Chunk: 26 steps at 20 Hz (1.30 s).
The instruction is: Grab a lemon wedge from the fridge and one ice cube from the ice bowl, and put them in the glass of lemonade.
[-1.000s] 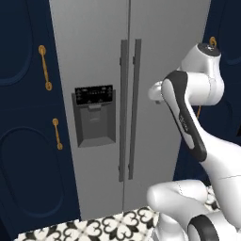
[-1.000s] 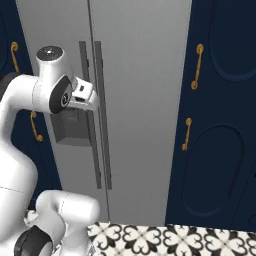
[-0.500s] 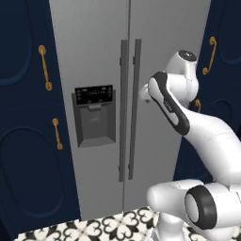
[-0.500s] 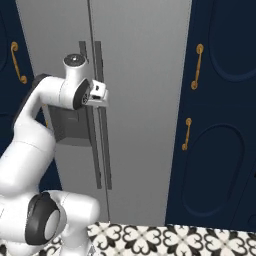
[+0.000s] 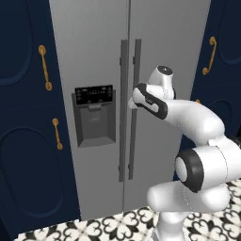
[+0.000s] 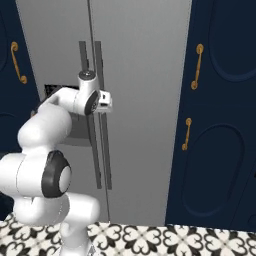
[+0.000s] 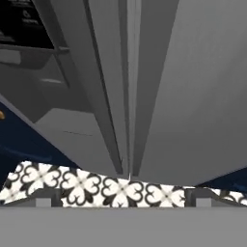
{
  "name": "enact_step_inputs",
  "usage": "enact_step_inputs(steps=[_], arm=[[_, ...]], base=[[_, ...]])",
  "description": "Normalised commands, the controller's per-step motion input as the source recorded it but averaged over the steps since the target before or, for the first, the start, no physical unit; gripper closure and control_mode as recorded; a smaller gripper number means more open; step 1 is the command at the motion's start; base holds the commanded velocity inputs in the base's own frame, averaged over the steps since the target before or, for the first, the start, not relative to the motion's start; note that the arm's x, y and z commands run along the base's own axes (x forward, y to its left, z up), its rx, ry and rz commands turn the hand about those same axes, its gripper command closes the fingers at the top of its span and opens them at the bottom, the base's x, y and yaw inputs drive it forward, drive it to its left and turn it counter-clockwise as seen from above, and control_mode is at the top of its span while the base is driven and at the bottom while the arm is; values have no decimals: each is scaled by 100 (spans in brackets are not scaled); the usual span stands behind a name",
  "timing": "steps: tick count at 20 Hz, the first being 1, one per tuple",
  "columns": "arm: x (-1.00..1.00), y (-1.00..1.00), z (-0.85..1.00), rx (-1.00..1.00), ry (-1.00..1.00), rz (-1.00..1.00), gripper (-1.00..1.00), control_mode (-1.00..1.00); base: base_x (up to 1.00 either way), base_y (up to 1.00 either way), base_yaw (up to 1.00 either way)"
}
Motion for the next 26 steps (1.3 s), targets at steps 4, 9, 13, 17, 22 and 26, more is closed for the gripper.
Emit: enact_step_inputs(steps=[4, 9, 13, 17, 22, 26], arm=[[46, 0, 11, -4, -2, -1, -100, -100], [83, 0, 34, -1, 0, 0, -100, -100], [39, 0, -2, -3, -7, 0, -100, -100], [16, 0, 0, -7, -12, -2, -100, -100], [47, 0, -16, -3, -4, -2, -100, -100], [58, 0, -31, 0, -1, 0, -100, -100]], base=[[0, 0, 0], [0, 0, 0], [0, 0, 0], [0, 0, 0], [0, 0, 0], [0, 0, 0]])
